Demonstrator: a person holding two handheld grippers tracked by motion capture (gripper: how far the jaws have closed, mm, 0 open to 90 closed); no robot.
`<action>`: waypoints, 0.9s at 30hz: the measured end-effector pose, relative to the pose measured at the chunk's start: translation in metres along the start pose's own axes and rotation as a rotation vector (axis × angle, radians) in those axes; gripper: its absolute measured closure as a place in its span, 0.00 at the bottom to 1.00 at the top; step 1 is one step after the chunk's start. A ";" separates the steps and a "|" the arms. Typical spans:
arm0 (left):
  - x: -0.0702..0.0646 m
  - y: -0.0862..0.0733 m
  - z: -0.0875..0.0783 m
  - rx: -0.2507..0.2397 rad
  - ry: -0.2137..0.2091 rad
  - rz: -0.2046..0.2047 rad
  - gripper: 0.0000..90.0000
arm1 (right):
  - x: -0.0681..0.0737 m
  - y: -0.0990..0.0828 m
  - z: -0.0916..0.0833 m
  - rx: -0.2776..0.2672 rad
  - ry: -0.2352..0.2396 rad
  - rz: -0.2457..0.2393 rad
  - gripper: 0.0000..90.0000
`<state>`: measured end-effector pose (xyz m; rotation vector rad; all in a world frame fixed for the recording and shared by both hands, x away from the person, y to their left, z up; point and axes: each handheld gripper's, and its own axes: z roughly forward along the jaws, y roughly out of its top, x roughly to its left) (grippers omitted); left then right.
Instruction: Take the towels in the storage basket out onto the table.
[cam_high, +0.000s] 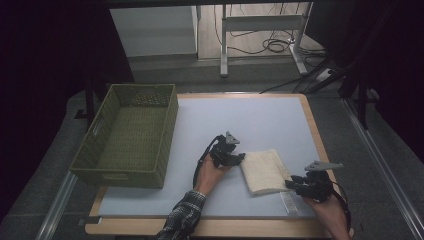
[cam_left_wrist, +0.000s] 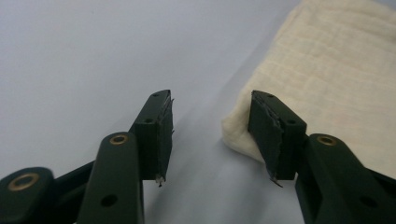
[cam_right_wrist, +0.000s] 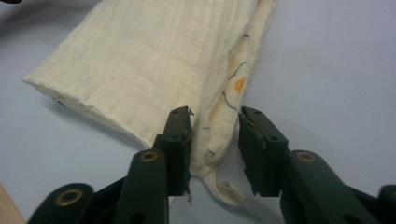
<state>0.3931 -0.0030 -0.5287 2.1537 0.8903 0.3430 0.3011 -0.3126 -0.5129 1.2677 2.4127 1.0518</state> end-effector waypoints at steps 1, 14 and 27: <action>0.001 -0.001 0.002 0.000 -0.003 -0.007 0.53 | 0.000 0.000 0.001 -0.002 -0.005 0.003 0.64; 0.005 -0.008 0.004 -0.015 -0.053 -0.073 0.52 | 0.007 0.000 0.008 0.002 -0.047 -0.009 0.65; -0.001 0.001 0.004 0.057 -0.153 -0.075 0.95 | 0.007 0.001 0.008 0.015 0.039 0.030 0.91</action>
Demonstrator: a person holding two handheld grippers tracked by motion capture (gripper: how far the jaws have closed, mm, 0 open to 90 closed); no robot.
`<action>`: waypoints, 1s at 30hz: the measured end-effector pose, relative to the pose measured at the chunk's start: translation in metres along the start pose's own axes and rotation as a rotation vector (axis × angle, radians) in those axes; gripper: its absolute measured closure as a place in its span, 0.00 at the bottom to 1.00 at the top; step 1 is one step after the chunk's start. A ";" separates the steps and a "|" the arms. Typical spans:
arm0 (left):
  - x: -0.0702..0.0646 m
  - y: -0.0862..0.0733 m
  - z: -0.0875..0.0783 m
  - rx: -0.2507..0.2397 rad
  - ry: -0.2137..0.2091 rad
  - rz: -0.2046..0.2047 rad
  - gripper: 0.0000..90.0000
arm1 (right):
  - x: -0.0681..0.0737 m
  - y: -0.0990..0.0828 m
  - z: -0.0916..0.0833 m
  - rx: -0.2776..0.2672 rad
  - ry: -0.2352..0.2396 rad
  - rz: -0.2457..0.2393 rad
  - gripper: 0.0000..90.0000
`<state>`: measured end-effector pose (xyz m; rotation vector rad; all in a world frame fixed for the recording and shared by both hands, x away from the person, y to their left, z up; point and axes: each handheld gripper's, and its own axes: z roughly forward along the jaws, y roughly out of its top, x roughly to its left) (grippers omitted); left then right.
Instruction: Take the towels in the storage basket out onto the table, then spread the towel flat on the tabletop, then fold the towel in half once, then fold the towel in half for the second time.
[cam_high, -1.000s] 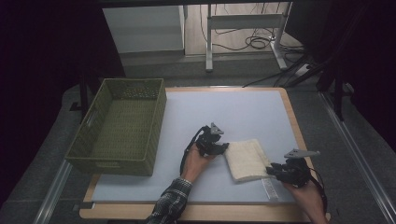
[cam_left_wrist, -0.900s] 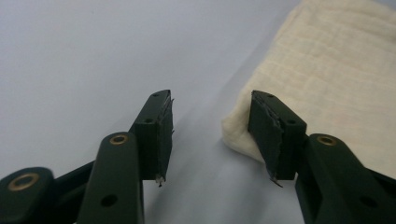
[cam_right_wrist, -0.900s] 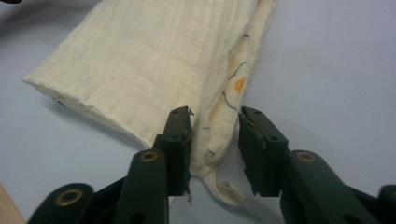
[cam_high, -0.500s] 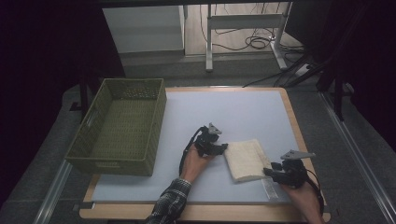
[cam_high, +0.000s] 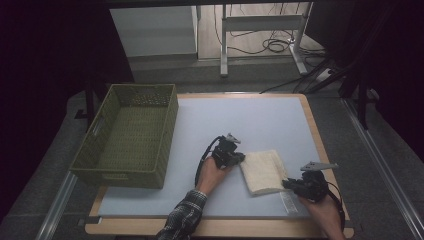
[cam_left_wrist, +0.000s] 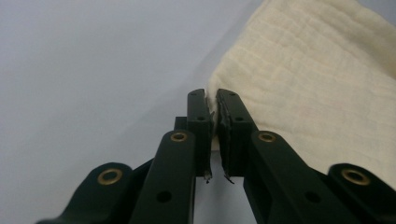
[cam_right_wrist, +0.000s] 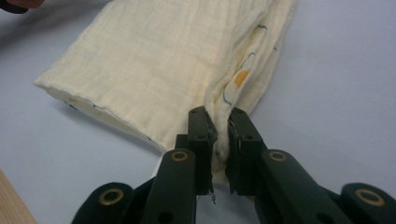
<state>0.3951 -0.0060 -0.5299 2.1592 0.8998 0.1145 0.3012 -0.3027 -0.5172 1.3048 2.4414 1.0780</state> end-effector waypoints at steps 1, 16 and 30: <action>0.000 0.000 0.000 -0.006 0.004 0.004 0.95 | 0.000 0.000 0.000 -0.001 0.004 -0.001 0.91; -0.004 0.007 -0.023 -0.058 0.052 0.072 0.95 | 0.014 0.013 -0.011 -0.067 0.061 -0.030 0.91; 0.010 0.007 -0.059 -0.066 0.115 0.077 0.95 | 0.039 0.039 -0.007 -0.096 0.106 -0.091 0.91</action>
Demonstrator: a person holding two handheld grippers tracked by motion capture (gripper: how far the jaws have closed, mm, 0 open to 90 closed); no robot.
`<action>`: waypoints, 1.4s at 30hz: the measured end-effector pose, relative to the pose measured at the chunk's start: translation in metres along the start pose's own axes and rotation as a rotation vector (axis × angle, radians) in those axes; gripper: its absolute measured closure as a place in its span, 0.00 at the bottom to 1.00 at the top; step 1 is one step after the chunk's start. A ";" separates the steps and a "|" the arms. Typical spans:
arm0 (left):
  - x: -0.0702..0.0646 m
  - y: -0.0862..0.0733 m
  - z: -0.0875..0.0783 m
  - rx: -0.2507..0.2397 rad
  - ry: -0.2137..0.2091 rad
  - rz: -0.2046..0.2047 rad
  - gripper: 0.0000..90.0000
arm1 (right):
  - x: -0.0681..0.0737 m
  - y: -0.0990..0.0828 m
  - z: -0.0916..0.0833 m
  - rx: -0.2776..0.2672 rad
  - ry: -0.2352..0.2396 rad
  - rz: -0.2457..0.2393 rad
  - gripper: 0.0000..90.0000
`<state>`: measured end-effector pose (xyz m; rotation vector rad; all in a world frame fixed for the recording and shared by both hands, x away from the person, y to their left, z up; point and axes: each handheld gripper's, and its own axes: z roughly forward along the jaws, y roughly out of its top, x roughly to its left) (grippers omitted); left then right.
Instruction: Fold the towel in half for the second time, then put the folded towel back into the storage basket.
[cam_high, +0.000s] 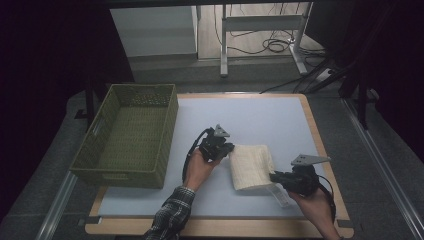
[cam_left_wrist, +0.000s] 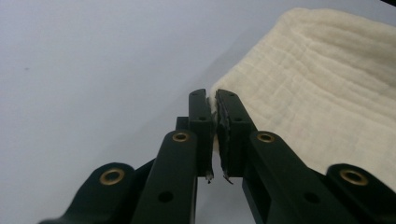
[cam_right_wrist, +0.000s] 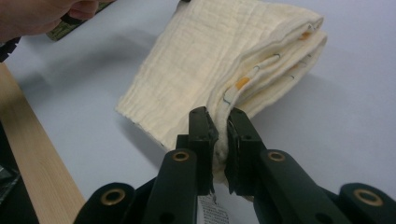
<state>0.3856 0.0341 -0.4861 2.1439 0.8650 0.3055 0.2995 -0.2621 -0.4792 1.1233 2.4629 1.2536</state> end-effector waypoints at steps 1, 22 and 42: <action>0.001 0.000 -0.002 -0.001 0.006 -0.003 0.95 | 0.002 0.002 0.001 -0.002 0.001 -0.007 0.91; 0.022 -0.002 -0.043 -0.010 0.082 -0.010 0.94 | 0.028 0.036 0.028 0.004 0.044 -0.073 0.91; 0.038 0.005 -0.076 -0.001 0.147 0.012 0.94 | 0.046 0.061 0.048 0.008 0.076 -0.111 0.91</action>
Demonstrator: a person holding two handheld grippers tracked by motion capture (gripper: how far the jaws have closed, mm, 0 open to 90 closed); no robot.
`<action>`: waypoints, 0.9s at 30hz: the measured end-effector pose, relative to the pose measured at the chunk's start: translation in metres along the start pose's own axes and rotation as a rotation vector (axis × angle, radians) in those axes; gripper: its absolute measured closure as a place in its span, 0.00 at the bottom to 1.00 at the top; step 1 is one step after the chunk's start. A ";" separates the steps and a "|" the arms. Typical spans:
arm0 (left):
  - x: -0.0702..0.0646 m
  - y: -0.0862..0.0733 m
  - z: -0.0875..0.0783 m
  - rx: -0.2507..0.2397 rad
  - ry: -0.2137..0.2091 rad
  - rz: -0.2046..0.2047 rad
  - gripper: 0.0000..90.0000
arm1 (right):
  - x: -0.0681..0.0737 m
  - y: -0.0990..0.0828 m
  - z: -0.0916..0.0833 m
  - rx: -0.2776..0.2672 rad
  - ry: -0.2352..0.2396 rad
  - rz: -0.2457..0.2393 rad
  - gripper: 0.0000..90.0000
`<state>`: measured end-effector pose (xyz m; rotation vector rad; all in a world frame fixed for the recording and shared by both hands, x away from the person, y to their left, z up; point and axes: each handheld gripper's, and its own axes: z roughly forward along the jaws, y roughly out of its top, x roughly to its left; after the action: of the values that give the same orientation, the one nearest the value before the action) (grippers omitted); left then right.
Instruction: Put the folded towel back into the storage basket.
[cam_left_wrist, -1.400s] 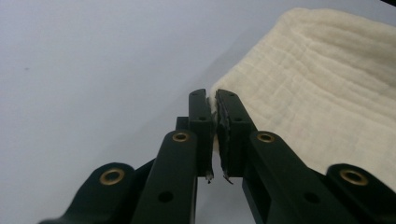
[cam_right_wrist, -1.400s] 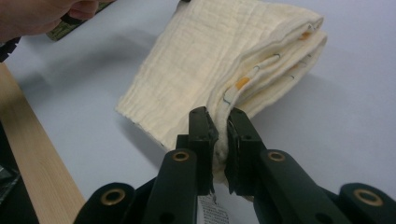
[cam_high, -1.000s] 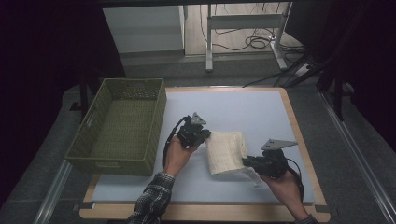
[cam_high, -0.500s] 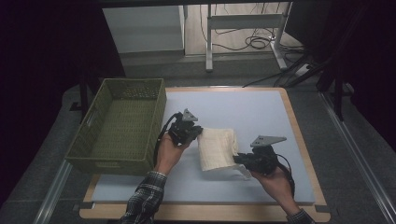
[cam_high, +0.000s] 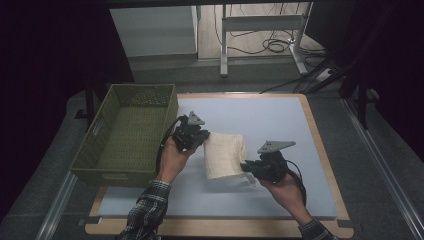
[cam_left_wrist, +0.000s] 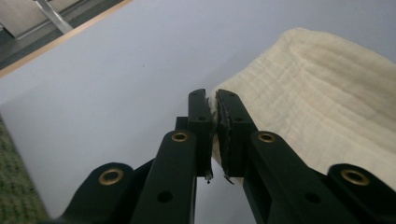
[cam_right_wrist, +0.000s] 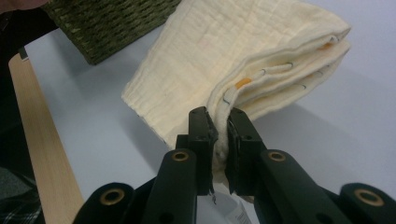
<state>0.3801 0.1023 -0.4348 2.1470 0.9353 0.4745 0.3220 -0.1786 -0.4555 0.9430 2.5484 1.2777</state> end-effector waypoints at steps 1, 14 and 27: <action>0.002 0.000 -0.002 -0.002 0.005 -0.001 0.94 | 0.001 0.002 0.001 -0.003 0.002 0.000 0.91; 0.026 0.000 -0.035 -0.001 0.066 -0.003 0.94 | 0.014 0.027 0.018 -0.020 0.037 -0.025 0.91; 0.043 -0.005 -0.060 -0.009 0.098 0.004 0.94 | 0.026 0.051 0.030 -0.034 0.058 -0.049 0.91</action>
<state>0.3720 0.1655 -0.3970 2.1340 0.9806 0.5896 0.3366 -0.1207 -0.4314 0.8443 2.5673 1.3493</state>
